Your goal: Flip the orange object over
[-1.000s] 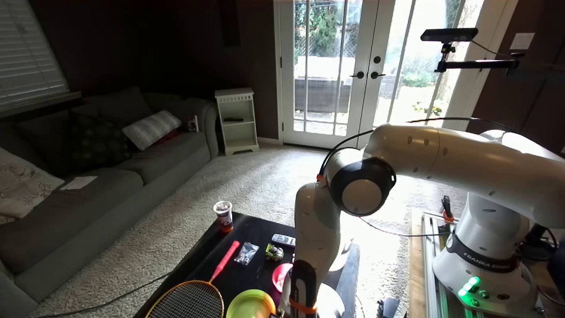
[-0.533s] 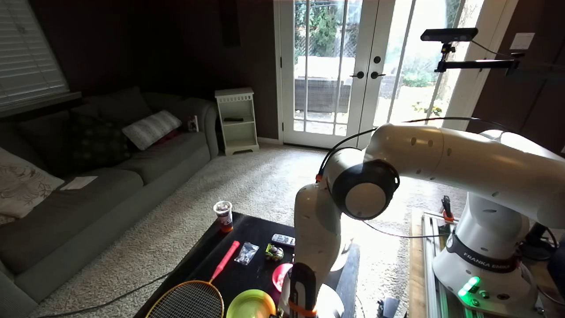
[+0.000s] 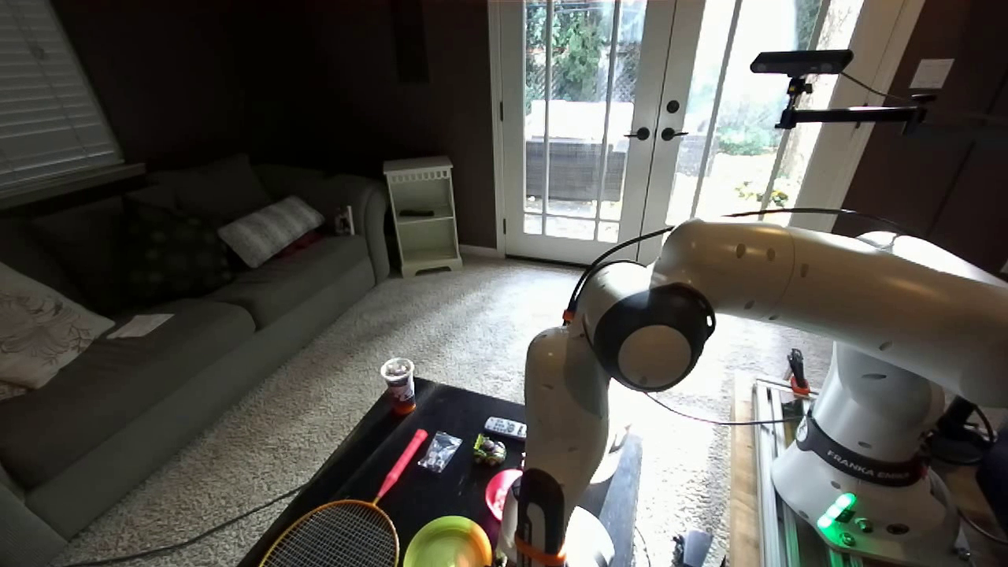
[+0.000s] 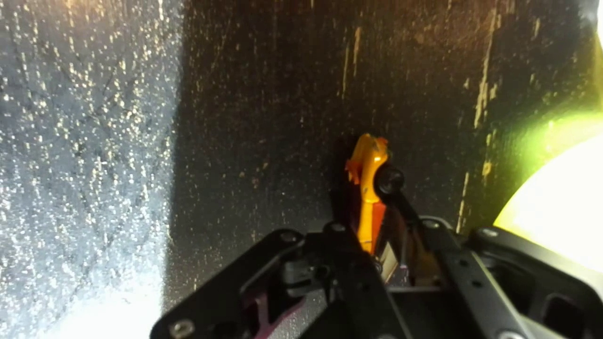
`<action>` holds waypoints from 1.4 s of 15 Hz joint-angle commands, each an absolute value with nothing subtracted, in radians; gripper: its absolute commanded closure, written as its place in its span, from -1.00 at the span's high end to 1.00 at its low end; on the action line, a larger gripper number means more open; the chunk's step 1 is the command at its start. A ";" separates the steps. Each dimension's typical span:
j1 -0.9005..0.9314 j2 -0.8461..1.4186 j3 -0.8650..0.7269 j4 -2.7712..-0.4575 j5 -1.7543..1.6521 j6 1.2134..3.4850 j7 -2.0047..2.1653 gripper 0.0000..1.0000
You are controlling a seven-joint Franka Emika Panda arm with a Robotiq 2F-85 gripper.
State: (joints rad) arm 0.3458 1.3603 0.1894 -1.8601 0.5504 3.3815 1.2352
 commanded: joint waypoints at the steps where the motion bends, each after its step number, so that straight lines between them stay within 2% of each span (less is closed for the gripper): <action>1: 0.380 1.269 0.173 -1.943 0.568 3.271 1.214 -0.88; 5: 0.531 1.208 0.052 -1.966 0.544 3.019 1.278 -0.88; 11: 0.788 1.296 -0.103 -1.850 0.339 2.752 1.449 -0.88; 21: 0.900 1.398 -0.131 -1.649 0.114 2.533 1.486 -0.88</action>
State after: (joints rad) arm 0.8806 1.3255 -0.1200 -1.7565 0.1772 2.5799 1.4534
